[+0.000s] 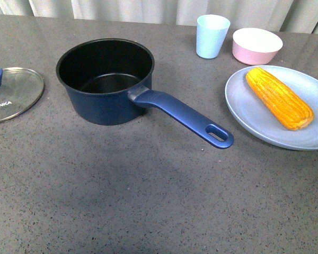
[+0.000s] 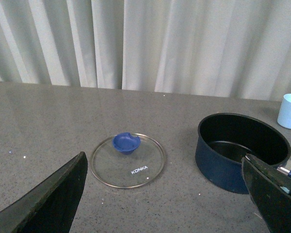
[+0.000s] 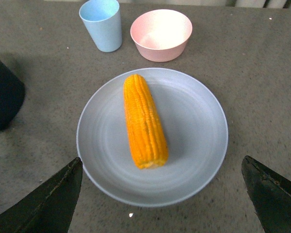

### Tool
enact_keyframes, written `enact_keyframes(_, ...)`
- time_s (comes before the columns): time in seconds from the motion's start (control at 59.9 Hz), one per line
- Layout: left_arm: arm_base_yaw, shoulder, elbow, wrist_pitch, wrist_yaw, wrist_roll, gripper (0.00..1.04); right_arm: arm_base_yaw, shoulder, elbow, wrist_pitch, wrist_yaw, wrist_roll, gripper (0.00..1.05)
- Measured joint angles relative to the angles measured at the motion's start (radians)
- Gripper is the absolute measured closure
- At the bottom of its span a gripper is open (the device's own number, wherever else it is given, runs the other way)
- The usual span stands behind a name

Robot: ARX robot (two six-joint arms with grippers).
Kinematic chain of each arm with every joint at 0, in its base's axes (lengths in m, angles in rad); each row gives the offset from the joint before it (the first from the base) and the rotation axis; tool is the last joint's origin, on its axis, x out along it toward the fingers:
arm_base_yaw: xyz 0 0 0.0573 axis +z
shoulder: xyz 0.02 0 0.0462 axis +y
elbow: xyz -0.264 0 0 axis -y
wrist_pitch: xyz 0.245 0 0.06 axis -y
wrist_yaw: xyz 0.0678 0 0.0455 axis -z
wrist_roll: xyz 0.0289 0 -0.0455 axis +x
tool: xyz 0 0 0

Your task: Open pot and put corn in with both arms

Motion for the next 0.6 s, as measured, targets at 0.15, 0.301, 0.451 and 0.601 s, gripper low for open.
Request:
enact_keyframes(0.15,0.0,0.0,0.0,0.0,0.0,0.0,0.09,0.069,0.262,0.152,0.016,0.029,-0.026,0.09)
enact_keyframes(0.301,0.0,0.0,0.0,0.0,0.0,0.0,0.09,0.131,0.507,0.29,0.034,0.094,-0.053,0.09)
enact_keyframes(0.451,0.0,0.0,0.0,0.0,0.0,0.0,0.09,0.148,0.634,0.367,0.034,0.115,-0.055,0.09)
enact_keyframes(0.601,0.0,0.0,0.0,0.0,0.0,0.0,0.09,0.154,0.698,0.411,0.031,0.133,-0.056,0.09)
